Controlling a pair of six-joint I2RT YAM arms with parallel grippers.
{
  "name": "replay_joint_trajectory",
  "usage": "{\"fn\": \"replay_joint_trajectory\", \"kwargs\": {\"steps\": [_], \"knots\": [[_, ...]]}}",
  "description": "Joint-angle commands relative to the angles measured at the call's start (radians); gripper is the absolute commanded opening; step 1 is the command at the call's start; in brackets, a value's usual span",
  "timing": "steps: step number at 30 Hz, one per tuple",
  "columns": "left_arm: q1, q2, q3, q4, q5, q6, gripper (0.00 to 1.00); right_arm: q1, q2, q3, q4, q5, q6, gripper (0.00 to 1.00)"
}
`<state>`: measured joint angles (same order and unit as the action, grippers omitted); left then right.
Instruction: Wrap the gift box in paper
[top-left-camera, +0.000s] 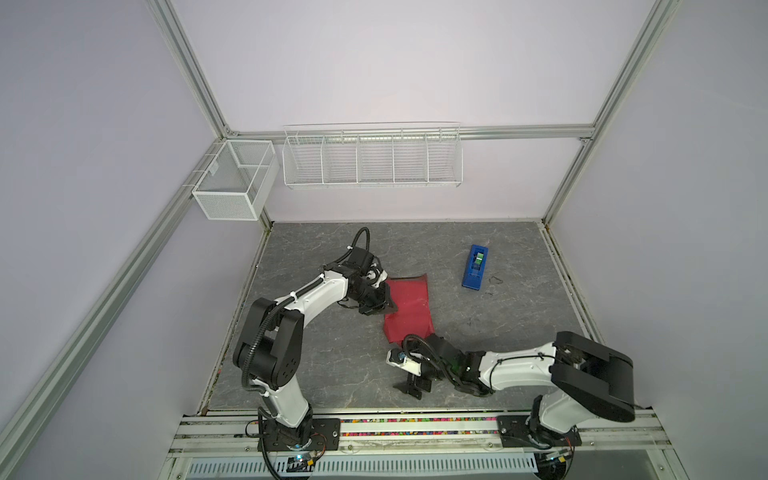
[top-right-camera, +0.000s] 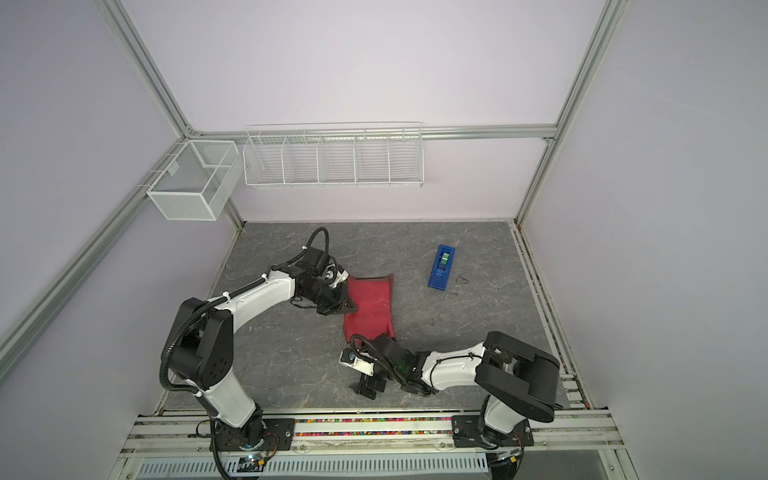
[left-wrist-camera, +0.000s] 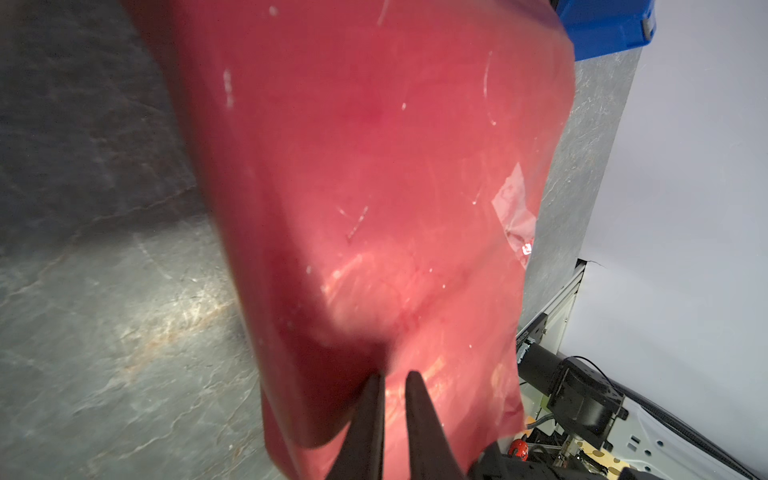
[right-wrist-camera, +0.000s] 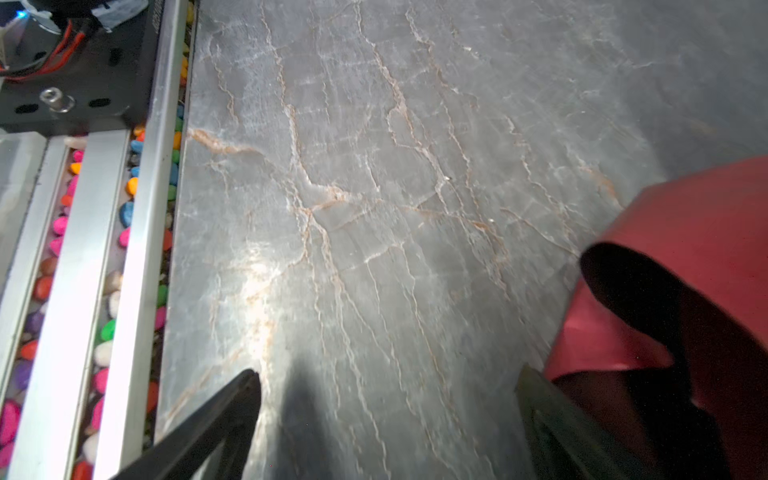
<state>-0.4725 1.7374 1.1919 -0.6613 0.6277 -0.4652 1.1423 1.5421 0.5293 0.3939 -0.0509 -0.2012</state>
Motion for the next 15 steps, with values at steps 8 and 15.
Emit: {"fn": "replay_joint_trajectory", "kwargs": {"steps": [8, 15], "knots": [[0.0, 0.014, -0.002, -0.056, -0.084, 0.013, 0.14, -0.004, 0.08, 0.015, 0.05, 0.232, 0.029, 0.92], [-0.001, 0.004, -0.006, -0.058, -0.088, 0.01, 0.14, -0.004, 0.21, 0.084, 0.1, 0.238, 0.029, 0.91]]}}
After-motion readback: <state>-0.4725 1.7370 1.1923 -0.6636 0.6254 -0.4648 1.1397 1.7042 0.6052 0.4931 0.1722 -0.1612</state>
